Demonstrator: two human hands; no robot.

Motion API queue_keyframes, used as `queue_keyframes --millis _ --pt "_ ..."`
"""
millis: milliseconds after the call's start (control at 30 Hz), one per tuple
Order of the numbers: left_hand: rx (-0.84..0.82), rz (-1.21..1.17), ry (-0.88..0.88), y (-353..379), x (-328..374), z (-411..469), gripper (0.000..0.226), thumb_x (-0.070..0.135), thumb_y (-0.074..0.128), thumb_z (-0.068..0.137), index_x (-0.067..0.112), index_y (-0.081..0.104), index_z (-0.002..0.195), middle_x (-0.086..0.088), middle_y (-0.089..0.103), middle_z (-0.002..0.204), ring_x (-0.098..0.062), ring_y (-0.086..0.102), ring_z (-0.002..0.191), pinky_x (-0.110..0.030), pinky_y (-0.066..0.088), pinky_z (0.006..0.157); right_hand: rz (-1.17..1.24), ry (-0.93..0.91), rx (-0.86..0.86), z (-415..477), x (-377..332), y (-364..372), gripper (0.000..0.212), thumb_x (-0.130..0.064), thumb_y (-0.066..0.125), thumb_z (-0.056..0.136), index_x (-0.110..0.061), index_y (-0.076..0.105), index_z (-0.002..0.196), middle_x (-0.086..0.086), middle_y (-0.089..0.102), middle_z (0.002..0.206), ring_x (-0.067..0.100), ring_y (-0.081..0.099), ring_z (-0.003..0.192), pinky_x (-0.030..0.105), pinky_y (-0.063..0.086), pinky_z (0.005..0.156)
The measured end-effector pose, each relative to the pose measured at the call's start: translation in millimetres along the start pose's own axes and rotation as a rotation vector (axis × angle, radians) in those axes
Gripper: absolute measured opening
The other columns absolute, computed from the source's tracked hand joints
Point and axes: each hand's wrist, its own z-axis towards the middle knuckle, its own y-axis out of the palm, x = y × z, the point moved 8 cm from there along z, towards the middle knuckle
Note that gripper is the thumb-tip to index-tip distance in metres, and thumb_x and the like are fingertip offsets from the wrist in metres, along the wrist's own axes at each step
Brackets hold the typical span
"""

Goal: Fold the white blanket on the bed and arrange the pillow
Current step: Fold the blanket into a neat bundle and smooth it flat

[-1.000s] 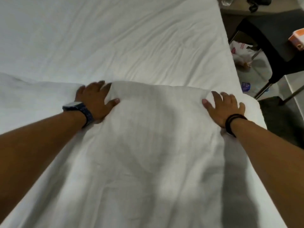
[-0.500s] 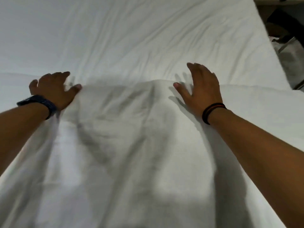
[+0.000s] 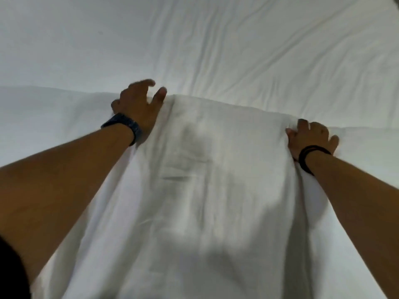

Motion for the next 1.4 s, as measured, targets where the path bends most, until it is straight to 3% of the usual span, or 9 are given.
queue_keyframes --millis 167,267,367,500,667,767,967,1167,1400 --pt "-0.196 0.384 -0.010 5 -98 -42 0.069 0.067 0.028 0.091 0.031 0.020 0.150 -0.002 0.020 0.160 -0.027 0.024 0.144 -0.056 0.021 0.113 0.006 0.022 -0.069 0 2 14 0.058 -0.050 0.020 0.097 -0.024 0.015 0.149 0.008 0.012 0.158 0.026 0.002 0.146 0.057 -0.001 0.114" --pt "-0.207 0.426 -0.086 -15 -141 -33 0.075 0.068 0.031 0.090 0.030 0.015 0.152 -0.004 0.014 0.162 -0.030 0.019 0.145 -0.057 0.019 0.114 0.214 0.054 0.225 -13 -22 -24 0.060 -0.045 0.031 0.096 -0.015 0.022 0.147 0.016 0.021 0.154 0.035 0.006 0.145 0.059 0.003 0.114" --pt "-0.228 0.470 -0.142 -35 -181 -12 0.083 0.072 0.034 0.087 0.029 0.008 0.153 -0.004 0.008 0.163 -0.029 0.013 0.147 -0.057 0.017 0.116 0.494 -0.314 0.466 -45 -116 -61 0.067 -0.054 0.038 0.090 -0.012 0.034 0.143 0.015 0.039 0.145 0.032 0.028 0.138 0.053 0.016 0.113" --pt "-0.353 0.386 -0.124 -22 -216 -9 0.094 0.081 0.022 0.076 0.033 -0.001 0.153 0.000 0.001 0.163 -0.024 0.008 0.149 -0.053 0.011 0.117 0.150 -0.664 0.056 -78 -242 -8 0.072 -0.067 0.042 0.083 -0.026 0.034 0.142 0.009 0.050 0.137 0.029 0.045 0.126 0.053 0.026 0.109" --pt "-0.302 0.300 -0.048 -15 -259 2 0.093 0.081 0.009 0.076 0.031 -0.003 0.153 -0.001 -0.002 0.163 -0.022 0.001 0.149 -0.048 0.006 0.118 -0.038 -0.311 0.310 -79 -250 -4 0.021 -0.035 0.049 0.091 -0.021 0.053 0.105 0.016 0.061 0.104 0.037 0.055 0.101 0.052 0.031 0.097" --pt "-0.364 0.358 0.006 -27 -290 21 0.094 0.083 0.003 0.075 0.030 -0.009 0.153 0.001 -0.008 0.163 -0.020 -0.005 0.149 -0.045 0.002 0.119 0.111 -0.063 0.572 -101 -258 -30 0.026 -0.022 0.050 0.089 -0.015 0.052 0.114 0.021 0.055 0.114 0.039 0.048 0.112 0.057 0.024 0.104" --pt "-0.320 0.383 0.054 -51 -345 7 0.095 0.087 -0.001 0.074 0.034 -0.010 0.152 0.003 -0.010 0.163 -0.015 -0.009 0.149 -0.041 -0.002 0.120 -0.045 -0.335 -0.085 -149 -339 47 0.077 -0.068 0.027 0.088 -0.031 0.003 0.151 0.008 0.004 0.160 0.030 -0.002 0.146 0.053 0.002 0.115" --pt "-0.351 0.438 0.039 -101 -409 -33 0.098 0.091 0.003 0.071 0.036 -0.003 0.152 0.003 -0.004 0.163 -0.018 0.000 0.150 -0.042 0.004 0.120 0.113 -0.235 -0.002 -179 -371 33 0.082 -0.072 0.028 0.085 -0.027 0.005 0.150 0.015 0.000 0.159 0.035 -0.005 0.145 0.057 0.002 0.114" --pt "-0.239 0.355 -0.217 -183 -503 6 0.086 0.077 0.034 0.083 0.030 0.014 0.153 -0.002 0.015 0.162 -0.027 0.021 0.146 -0.048 0.024 0.117 0.188 -0.559 -0.065 -218 -488 21 0.068 -0.056 0.043 0.090 -0.028 0.021 0.148 0.008 0.018 0.158 0.029 0.018 0.143 0.050 0.025 0.113"
